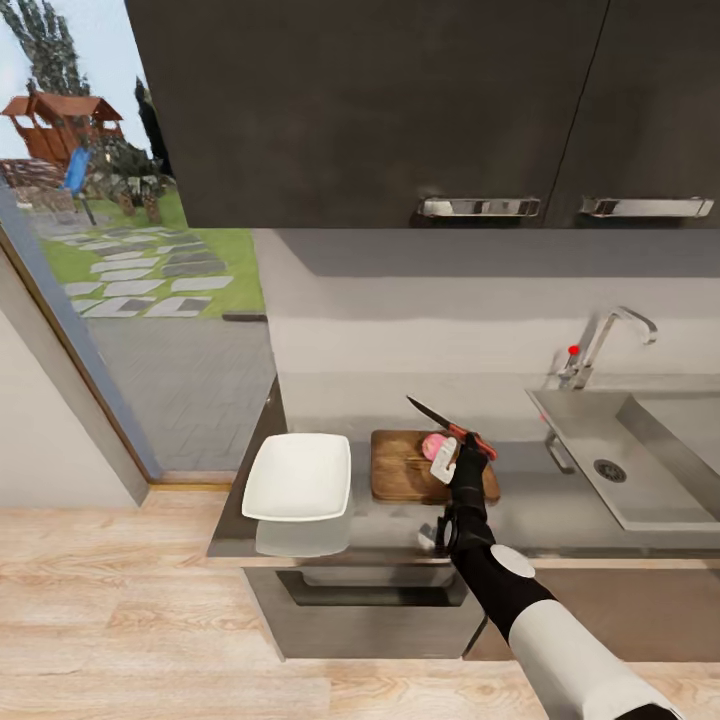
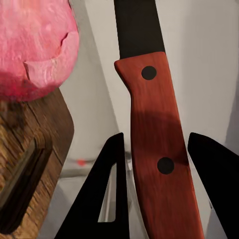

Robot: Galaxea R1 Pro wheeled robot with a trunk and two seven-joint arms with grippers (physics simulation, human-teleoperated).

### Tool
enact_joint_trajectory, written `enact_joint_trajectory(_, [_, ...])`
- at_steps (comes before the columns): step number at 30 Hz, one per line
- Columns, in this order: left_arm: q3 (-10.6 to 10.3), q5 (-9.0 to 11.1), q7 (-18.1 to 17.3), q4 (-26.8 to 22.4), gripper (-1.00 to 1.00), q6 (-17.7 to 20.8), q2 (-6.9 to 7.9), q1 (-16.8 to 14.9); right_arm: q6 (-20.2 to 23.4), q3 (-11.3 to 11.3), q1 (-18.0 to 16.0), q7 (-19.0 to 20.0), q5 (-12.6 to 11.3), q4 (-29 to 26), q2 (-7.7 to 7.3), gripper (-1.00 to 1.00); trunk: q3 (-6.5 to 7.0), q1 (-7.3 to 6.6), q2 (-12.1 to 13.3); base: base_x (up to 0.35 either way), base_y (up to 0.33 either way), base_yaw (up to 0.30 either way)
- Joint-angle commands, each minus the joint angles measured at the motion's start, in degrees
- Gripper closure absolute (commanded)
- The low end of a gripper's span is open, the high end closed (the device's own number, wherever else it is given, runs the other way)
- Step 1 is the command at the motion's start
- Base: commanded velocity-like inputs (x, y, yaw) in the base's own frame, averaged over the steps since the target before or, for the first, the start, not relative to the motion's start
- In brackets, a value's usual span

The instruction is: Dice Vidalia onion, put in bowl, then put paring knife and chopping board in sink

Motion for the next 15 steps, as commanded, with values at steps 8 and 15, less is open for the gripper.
enact_joint_trajectory(8, [-0.49,0.19,0.31,-0.07,-1.00,-0.10,-0.06,-0.01,0.48,0.13,-0.05,-0.06,0.43,0.27,-0.03,1.00,-0.11,0.05,-0.10,0.207,0.000,0.000])
enact_joint_trajectory(15, [-0.49,0.19,0.31,-0.07,-1.00,-0.11,-0.07,-0.01,0.41,0.13,-0.04,-0.06,0.43,0.28,-0.09,1.00,-0.11,0.05,-0.10,0.028,0.000,0.000])
